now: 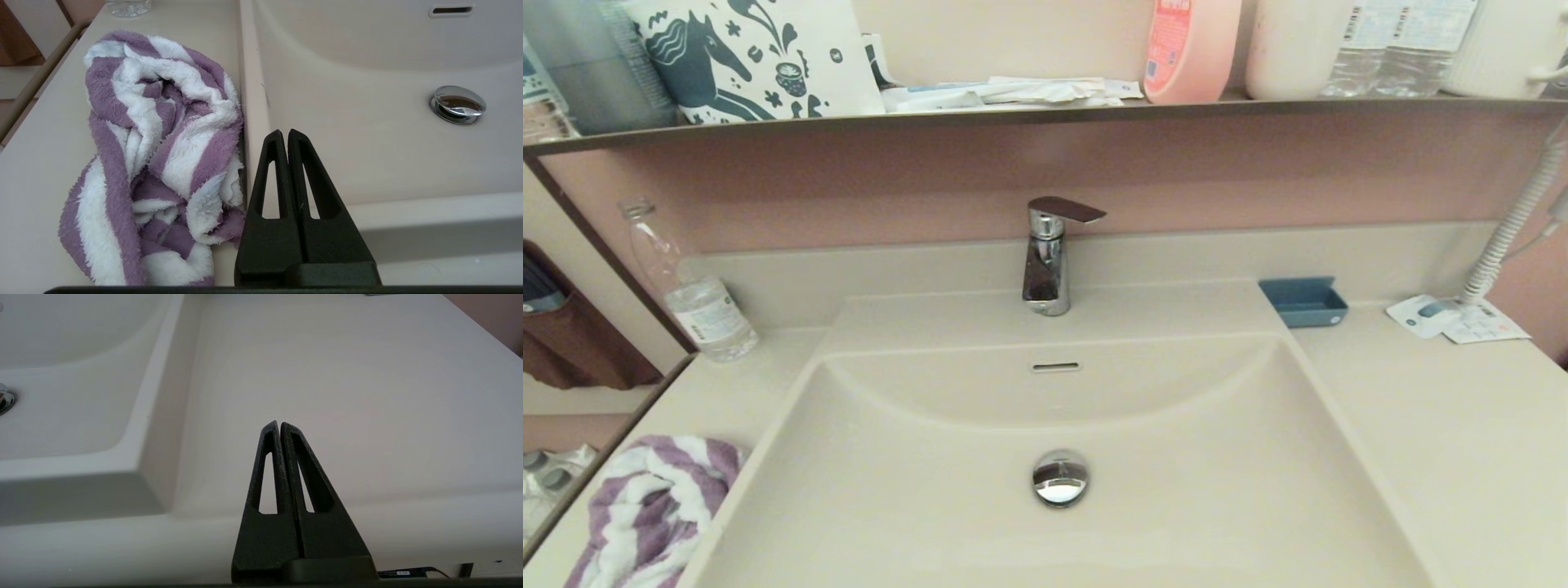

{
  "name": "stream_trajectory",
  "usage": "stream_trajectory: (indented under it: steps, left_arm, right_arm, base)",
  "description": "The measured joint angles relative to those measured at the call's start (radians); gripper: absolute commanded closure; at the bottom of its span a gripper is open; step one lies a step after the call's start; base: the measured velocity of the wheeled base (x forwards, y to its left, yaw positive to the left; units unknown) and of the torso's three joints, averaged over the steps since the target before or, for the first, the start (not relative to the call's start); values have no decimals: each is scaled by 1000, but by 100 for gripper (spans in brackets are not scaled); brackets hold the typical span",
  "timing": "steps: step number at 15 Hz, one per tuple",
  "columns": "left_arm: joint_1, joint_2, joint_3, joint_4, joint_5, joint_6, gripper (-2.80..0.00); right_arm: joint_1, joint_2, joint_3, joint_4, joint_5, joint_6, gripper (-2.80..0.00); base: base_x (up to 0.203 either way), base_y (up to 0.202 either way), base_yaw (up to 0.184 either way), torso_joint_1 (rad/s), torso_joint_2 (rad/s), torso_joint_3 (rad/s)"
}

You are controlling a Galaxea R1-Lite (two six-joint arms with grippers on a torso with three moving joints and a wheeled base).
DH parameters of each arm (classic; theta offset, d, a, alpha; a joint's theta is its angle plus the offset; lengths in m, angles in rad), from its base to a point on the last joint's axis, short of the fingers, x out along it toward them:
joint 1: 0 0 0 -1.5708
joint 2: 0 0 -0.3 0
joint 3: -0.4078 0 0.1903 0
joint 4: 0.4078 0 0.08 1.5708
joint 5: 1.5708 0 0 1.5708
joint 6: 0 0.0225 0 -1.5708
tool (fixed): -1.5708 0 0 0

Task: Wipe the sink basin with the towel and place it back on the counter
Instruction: Pick up the cloth

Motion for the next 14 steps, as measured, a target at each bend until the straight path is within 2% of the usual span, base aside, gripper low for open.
stream_trajectory:
  steps: [1, 4, 7, 9, 11, 14]
  left_arm:
    - [0, 0, 0, 0, -3, 16, 0]
    - [0, 0, 2, -6, -24, 132, 0]
    - [0, 49, -86, -5, -27, 110, 0]
    - [0, 166, -188, -5, -19, 76, 0]
    - [6, 294, -267, -3, 21, 81, 0]
    - [14, 506, -346, 1, 138, 129, 0]
  right_arm:
    - [0, 0, 0, 0, 0, 0, 0]
    - [0, 0, 0, 0, -1, 0, 0]
    - [0, 0, 0, 0, -1, 0, 0]
    - [0, 0, 0, 0, -1, 0, 0]
    - [0, 0, 0, 0, -1, 0, 0]
    - [0, 0, 0, 0, -1, 0, 0]
  base:
    - [0, 0, 0, 0, 0, 0]
    - [0, 0, 0, 0, 0, 0]
    - [0, 0, 0, 0, 0, 0]
    - [0, 0, 0, 0, 0, 0]
    - [0, 0, 0, 0, 0, 0]
    - [0, 0, 0, 0, 0, 0]
